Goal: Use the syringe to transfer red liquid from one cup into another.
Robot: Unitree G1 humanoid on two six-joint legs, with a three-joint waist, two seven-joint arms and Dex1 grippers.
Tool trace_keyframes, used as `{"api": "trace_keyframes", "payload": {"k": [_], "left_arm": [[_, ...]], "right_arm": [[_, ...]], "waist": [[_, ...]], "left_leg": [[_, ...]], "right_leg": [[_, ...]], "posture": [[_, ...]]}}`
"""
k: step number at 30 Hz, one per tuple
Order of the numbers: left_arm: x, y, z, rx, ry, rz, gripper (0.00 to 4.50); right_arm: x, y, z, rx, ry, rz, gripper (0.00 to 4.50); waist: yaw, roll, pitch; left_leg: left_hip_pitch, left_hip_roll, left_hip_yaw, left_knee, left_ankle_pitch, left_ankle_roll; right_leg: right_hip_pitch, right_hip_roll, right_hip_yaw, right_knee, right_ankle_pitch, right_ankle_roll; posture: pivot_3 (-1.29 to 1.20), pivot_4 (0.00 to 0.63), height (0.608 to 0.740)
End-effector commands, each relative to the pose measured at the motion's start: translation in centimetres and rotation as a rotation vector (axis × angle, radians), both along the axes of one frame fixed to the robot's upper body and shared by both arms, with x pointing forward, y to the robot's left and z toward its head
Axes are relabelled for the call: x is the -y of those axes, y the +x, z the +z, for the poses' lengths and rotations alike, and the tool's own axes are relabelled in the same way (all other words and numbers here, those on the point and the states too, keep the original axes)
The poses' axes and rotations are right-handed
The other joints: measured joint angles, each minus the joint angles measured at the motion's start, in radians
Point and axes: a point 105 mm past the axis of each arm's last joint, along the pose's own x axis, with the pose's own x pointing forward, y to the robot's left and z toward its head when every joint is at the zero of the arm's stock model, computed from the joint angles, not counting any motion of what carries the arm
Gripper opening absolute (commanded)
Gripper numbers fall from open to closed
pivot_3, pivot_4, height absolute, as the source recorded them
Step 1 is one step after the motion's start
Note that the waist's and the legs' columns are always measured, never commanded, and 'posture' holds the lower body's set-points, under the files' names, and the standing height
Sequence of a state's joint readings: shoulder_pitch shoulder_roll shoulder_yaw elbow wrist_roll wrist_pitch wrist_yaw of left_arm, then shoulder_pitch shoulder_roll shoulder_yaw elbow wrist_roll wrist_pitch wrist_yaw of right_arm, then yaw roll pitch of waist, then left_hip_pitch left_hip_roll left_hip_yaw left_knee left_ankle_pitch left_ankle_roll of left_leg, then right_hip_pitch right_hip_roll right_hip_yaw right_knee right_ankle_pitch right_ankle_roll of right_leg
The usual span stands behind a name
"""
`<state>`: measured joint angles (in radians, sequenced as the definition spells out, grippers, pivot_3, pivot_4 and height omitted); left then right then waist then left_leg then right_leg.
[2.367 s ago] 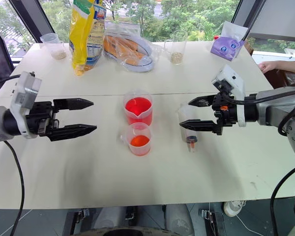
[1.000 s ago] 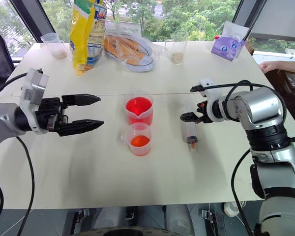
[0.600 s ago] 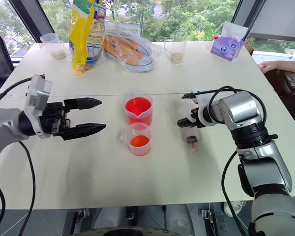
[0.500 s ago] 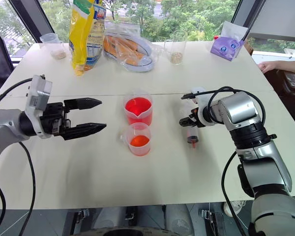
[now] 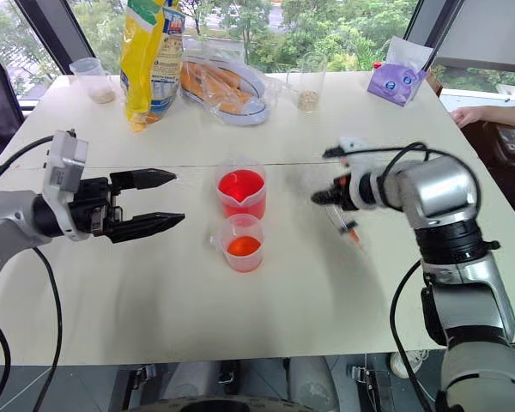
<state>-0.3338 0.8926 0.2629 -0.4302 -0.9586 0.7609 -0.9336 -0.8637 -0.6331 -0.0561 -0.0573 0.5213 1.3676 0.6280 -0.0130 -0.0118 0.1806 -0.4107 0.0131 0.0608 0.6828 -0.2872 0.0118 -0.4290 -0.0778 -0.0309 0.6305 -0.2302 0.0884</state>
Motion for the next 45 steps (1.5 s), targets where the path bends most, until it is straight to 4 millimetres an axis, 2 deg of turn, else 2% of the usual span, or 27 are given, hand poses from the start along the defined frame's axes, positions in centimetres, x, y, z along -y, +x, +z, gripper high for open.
{"api": "trace_keyframes", "payload": {"k": [1, 4, 7, 13, 18, 23, 28, 32, 35, 45], "left_arm": [[-0.1, 0.0, 1.6, 0.055, -0.018, -0.017, 4.50], [0.1, 0.5, 2.4, 0.065, -0.029, -0.036, 4.50], [0.2, 0.9, 3.3, 0.072, -0.041, -0.054, 4.50], [0.1, 1.4, 3.7, 0.087, -0.019, -0.062, 4.50], [0.2, 1.6, 4.5, 0.107, -0.021, -0.063, 4.50], [-0.1, 1.7, 4.8, 0.113, -0.022, -0.045, 4.50], [-0.2, 1.9, 4.8, 0.116, -0.028, -0.034, 4.50], [-0.1, 3.2, 4.8, 0.129, -0.024, 0.011, 4.50], [0.3, 4.1, 5.0, 0.139, -0.029, 0.036, 4.50], [3.3, 6.8, 6.7, 0.160, -0.108, 0.020, 4.50]], "right_arm": [[-1.8, -2.3, 6.0, 0.252, 0.183, 0.165, 1.39], [-3.7, -4.8, 9.1, 0.482, 0.304, 0.327, 1.39], [-5.4, -5.7, 10.9, 0.598, 0.420, 0.415, 1.39], [-7.6, -3.8, 11.8, 0.749, 0.549, 0.396, 1.39], [-9.6, -1.9, 10.0, 0.775, 0.607, 0.389, 1.39], [-11.1, -0.7, 7.2, 0.772, 0.609, 0.376, 1.39], [-11.9, -0.3, 3.9, 0.751, 0.582, 0.365, 1.39], [-12.4, -0.4, 1.9, 0.731, 0.560, 0.362, 1.39], [-12.5, -0.4, 1.2, 0.726, 0.549, 0.359, 1.39], [-12.7, -0.5, 0.5, 0.720, 0.521, 0.368, 1.39]], "waist": [[0.001, 0.000, 0.000], [0.002, 0.000, 0.000], [0.000, 0.000, 0.000], [-0.004, 0.000, 0.000], [-0.004, 0.000, 0.000], [-0.004, 0.000, 0.000], [-0.004, 0.000, 0.000], [-0.004, 0.000, 0.000], [-0.002, 0.000, 0.000], [-0.003, 0.000, 0.000]], "left_leg": [[0.000, 0.000, 0.000, 0.000, 0.000, 0.000], [0.000, 0.000, -0.002, -0.001, 0.000, 0.000], [0.000, 0.000, -0.001, 0.000, 0.000, 0.000], [0.001, 0.000, 0.000, 0.000, 0.000, -0.001], [0.001, 0.000, 0.000, 0.000, 0.001, -0.001], [0.001, 0.000, 0.000, 0.000, 0.001, -0.001], [0.001, 0.000, -0.001, 0.000, 0.001, -0.001], [0.001, 0.000, -0.001, 0.000, 0.001, -0.001], [0.001, 0.000, -0.001, 0.000, 0.001, -0.002], [0.001, 0.000, -0.001, 0.000, 0.001, -0.002]], "right_leg": [[0.000, 0.000, 0.000, 0.000, 0.000, 0.000], [0.001, 0.000, -0.001, 0.000, 0.000, 0.000], [0.001, 0.000, -0.001, 0.000, 0.000, 0.000], [0.001, 0.000, 0.000, 0.001, 0.000, 0.000], [0.001, 0.000, 0.000, 0.001, 0.000, 0.000], [0.001, 0.000, 0.000, 0.001, 0.000, 0.000], [0.001, 0.000, 0.000, 0.001, 0.000, 0.000], [0.001, 0.000, 0.000, 0.002, 0.000, 0.000], [0.001, 0.000, 0.000, 0.002, 0.000, 0.000], [0.001, 0.000, 0.000, 0.002, 0.000, 0.000]], "posture": [[0.00, 0.150, 0.740], [0.00, 0.150, 0.740], [0.00, 0.150, 0.740], [0.00, 0.150, 0.740], [0.00, 0.150, 0.740], [0.00, 0.150, 0.740], [0.00, 0.150, 0.740], [0.00, 0.150, 0.740], [0.00, 0.150, 0.740], [0.00, 0.150, 0.740]]}}
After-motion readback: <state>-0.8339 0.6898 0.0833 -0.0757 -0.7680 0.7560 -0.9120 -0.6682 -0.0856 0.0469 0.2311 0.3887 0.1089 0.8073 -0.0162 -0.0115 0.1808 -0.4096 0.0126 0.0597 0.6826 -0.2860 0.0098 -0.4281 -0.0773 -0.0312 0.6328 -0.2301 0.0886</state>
